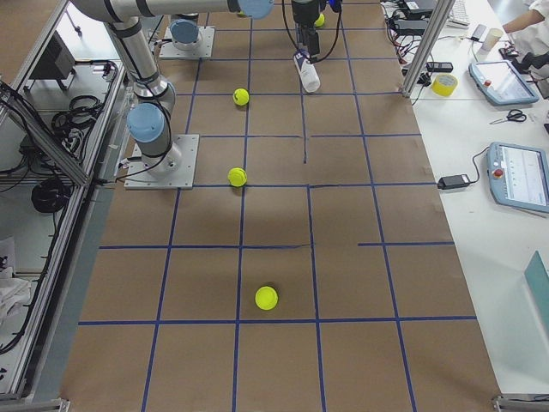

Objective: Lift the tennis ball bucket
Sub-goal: 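Grasp the tube's open end with the left gripper while the right arm withdraws, then tilt the tube upright with the left gripper and set it down, then open the left gripper and lift it away from the standing tube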

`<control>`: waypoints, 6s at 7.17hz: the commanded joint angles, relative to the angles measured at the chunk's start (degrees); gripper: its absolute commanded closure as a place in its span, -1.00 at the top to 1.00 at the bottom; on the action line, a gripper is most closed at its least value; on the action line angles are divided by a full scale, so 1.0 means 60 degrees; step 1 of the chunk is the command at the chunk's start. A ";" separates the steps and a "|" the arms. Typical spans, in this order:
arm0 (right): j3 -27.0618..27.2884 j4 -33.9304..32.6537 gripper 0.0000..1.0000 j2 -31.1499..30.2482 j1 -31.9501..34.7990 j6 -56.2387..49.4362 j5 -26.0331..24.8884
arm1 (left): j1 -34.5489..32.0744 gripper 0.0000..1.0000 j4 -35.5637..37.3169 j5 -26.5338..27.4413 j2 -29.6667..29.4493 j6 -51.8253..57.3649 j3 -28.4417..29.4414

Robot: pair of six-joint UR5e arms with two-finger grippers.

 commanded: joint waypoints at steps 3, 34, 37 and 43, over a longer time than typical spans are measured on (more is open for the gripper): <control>0.0253 0.0046 1.00 0.0032 0.0040 0.0442 -0.0094 | -0.0377 1.00 0.0271 0.0000 -0.0481 -0.0049 -0.0001; 0.0297 0.0588 1.00 0.0120 0.0069 0.2246 0.0009 | -0.3368 1.00 -0.3517 0.5771 0.1127 -0.2437 0.5183; 0.0180 0.0530 1.00 0.0148 0.0069 0.2260 -0.0049 | -0.1978 1.00 -0.4764 0.6035 0.2167 -0.0783 0.4922; 0.0165 0.0163 1.00 0.0325 0.0069 0.2114 0.0052 | -0.1534 1.00 -0.4944 0.6065 0.3913 -0.0897 0.3121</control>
